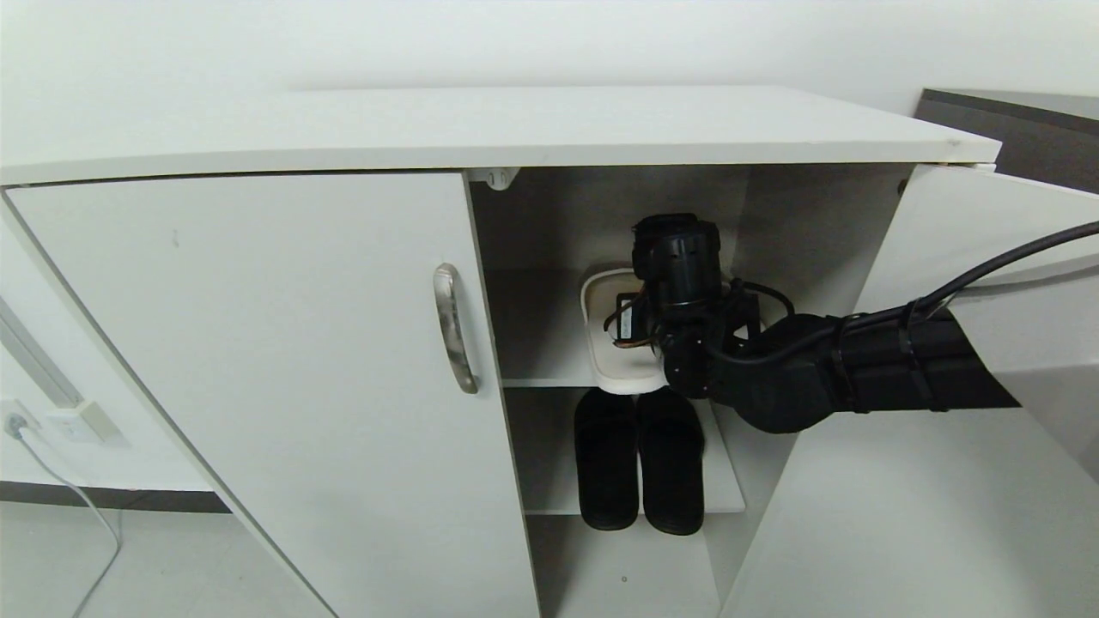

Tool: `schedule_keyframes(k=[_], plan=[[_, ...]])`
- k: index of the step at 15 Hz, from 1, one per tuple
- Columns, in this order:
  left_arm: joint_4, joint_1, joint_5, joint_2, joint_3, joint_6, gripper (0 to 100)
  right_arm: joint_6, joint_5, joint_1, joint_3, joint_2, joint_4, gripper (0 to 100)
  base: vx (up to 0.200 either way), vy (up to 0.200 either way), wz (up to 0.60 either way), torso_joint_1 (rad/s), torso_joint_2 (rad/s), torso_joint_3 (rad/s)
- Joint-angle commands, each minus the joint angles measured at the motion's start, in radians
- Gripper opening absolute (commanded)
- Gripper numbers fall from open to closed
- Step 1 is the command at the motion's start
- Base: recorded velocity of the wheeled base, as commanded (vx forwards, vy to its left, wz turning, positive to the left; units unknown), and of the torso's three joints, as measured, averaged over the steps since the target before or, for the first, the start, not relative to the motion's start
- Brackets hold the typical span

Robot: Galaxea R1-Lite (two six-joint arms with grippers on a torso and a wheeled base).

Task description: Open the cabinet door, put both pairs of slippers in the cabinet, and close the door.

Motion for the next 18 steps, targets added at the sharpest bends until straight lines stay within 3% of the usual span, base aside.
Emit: schedule_keyframes(k=[1,9,14,18], plan=[[0.0,0.0,0.0,0.001,0.0,0.0,0,0.002,-0.001,0.0,0.003,-0.001,0.0,100,0.0,0.0,0.0,0.0,0.0,0.0],[0.0,0.0,-0.002,0.001,0.0,0.0,0,0.006,-0.047,0.12,0.236,-0.217,-0.007,100,0.0,0.0,0.0,0.0,0.0,0.0],[0.0,0.0,-0.002,0.001,0.0,0.0,0,0.026,-0.05,0.212,0.483,-0.377,-0.079,100,0.0,0.0,0.0,0.0,0.0,0.0],[0.0,0.0,-0.002,0.001,0.0,-0.002,0,0.028,-0.05,0.226,0.516,-0.383,-0.087,100,0.0,0.0,0.0,0.0,0.0,0.0]])
